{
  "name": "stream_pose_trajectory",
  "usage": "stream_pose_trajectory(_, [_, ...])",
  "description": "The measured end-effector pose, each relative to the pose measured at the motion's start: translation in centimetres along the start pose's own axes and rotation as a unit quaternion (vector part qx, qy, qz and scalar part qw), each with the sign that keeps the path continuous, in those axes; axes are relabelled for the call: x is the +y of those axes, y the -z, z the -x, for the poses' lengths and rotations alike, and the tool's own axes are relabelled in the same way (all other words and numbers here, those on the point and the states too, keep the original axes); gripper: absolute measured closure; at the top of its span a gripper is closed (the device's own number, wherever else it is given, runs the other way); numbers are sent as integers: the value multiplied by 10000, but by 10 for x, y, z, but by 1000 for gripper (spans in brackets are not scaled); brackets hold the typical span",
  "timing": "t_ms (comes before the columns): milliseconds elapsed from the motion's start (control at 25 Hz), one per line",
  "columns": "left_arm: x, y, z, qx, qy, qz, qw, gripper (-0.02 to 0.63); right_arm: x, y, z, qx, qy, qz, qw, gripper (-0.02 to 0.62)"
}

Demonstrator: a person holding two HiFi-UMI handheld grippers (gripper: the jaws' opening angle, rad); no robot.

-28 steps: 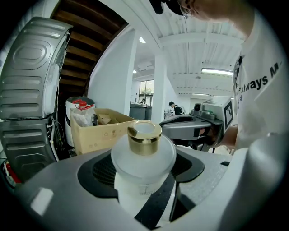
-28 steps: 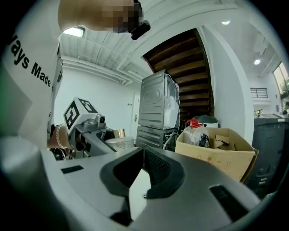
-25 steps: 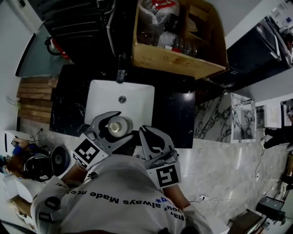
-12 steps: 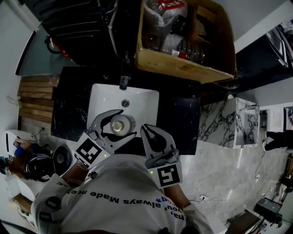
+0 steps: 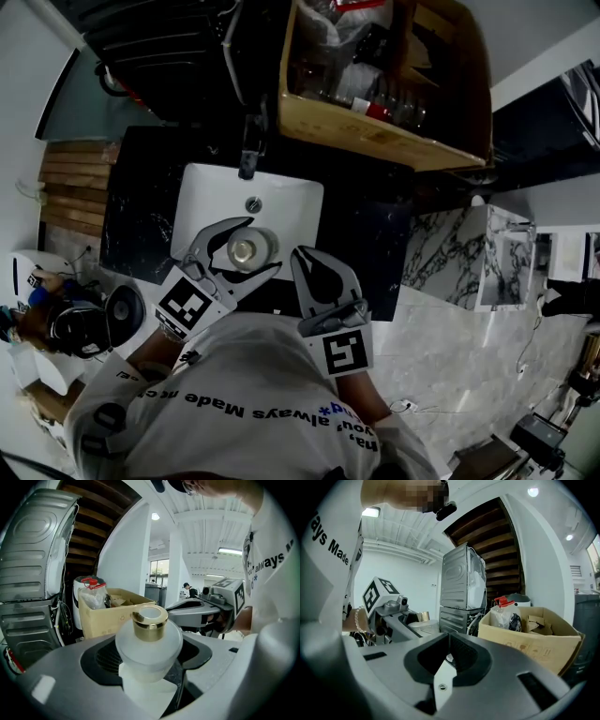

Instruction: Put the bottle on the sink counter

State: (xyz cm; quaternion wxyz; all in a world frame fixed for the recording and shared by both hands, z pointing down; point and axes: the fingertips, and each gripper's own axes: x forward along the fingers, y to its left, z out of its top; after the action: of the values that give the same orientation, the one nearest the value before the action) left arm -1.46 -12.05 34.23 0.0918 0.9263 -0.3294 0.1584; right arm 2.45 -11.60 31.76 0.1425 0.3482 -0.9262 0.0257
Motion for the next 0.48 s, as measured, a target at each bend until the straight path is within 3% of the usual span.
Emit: stream_pose_trajectory(480, [26, 17, -77, 171, -332, 59, 9993, 278, -68, 50, -20, 192, 142, -73, 9997, 577])
